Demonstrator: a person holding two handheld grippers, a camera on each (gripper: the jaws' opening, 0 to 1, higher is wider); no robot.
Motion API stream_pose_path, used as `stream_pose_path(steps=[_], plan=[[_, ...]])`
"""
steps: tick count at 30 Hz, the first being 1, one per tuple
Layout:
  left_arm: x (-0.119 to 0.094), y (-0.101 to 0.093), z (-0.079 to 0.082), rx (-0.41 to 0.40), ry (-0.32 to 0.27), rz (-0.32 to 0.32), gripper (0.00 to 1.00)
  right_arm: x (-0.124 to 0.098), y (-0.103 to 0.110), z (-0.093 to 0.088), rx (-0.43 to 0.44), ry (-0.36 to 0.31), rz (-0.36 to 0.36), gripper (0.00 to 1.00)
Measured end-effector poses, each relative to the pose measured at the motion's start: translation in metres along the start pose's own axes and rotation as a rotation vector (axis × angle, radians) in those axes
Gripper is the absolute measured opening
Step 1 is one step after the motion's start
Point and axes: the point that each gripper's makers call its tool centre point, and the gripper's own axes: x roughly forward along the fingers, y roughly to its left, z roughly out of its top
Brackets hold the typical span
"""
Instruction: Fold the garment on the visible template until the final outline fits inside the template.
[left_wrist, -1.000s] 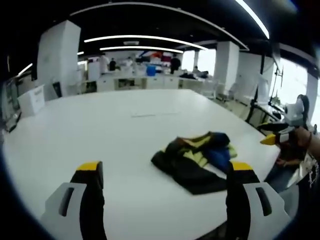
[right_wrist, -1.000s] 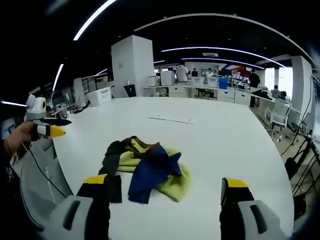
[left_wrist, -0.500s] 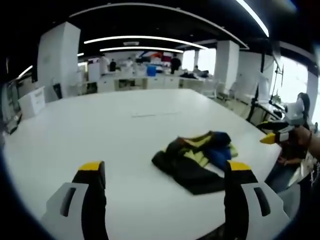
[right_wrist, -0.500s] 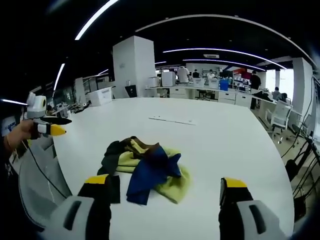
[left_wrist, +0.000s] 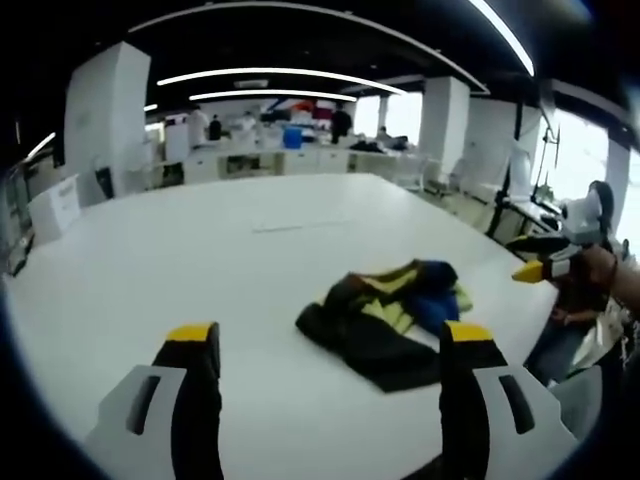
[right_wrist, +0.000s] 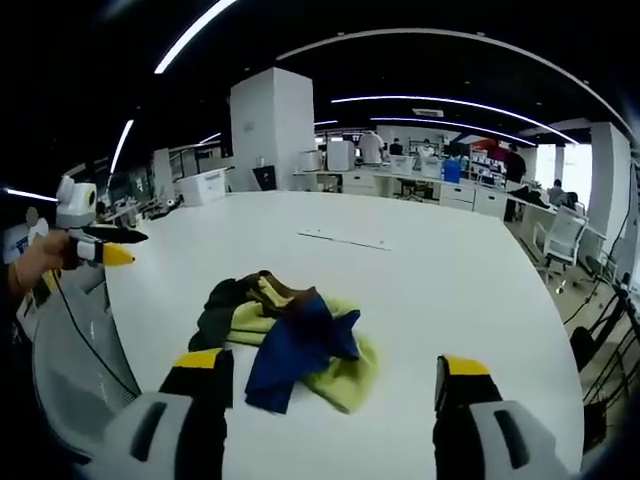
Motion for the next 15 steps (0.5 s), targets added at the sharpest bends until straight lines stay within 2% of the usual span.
stream_pose_path(steps=[8,12,15], plan=[[0.014,0.006,-0.002,0.017,0.002,-0.014,0.87,0.013,-0.001,0.003,-0.001,0.005,0.019,0.83],[0.022,0.007,-0.003,0.024,0.006,-0.029,0.83,0.019,-0.001,0.001,-0.008,0.023,0.029,0.80],[0.027,0.006,-0.002,0.014,0.006,-0.043,0.82,0.024,-0.001,0.001,-0.020,0.021,0.036,0.73]])
